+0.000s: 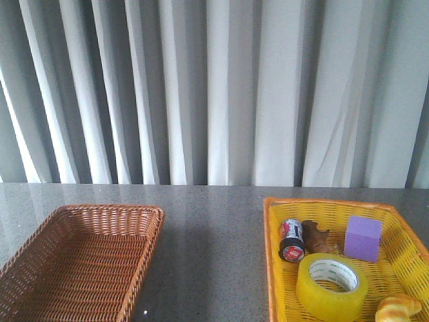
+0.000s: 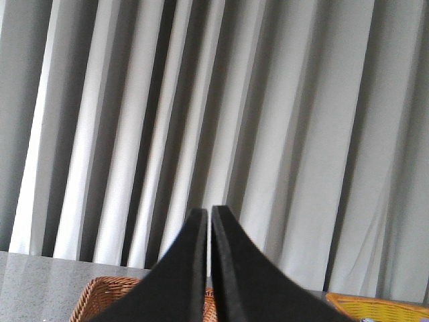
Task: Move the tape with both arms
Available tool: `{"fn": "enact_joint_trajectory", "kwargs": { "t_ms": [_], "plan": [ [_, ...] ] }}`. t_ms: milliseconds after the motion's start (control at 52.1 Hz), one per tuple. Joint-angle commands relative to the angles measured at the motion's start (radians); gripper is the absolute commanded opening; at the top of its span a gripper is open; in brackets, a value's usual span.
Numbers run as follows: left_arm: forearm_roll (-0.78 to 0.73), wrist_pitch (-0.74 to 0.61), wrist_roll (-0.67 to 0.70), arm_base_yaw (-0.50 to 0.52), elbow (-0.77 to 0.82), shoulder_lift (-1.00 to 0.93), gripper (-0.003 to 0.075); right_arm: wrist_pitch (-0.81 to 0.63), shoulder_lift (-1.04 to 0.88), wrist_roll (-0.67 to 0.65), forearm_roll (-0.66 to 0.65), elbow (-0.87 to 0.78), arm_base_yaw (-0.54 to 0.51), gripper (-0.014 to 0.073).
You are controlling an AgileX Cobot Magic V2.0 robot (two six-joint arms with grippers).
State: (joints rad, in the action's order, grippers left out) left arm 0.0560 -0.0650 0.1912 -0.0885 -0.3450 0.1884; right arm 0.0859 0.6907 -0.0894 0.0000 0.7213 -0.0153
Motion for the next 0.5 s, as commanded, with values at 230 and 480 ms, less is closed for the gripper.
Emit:
{"fn": "enact_joint_trajectory", "kwargs": {
  "t_ms": [230, 480],
  "plan": [
    [0.001, -0.050, 0.010, -0.004, -0.034, 0.019, 0.0003, 0.406, 0.432, 0.217, 0.021, 0.421, -0.004, 0.0501],
    [0.001, -0.048, 0.010, -0.004, -0.034, 0.019, 0.0003, 0.636, 0.785, 0.337, 0.149, 0.662, -0.004, 0.0493]
  ]
}}
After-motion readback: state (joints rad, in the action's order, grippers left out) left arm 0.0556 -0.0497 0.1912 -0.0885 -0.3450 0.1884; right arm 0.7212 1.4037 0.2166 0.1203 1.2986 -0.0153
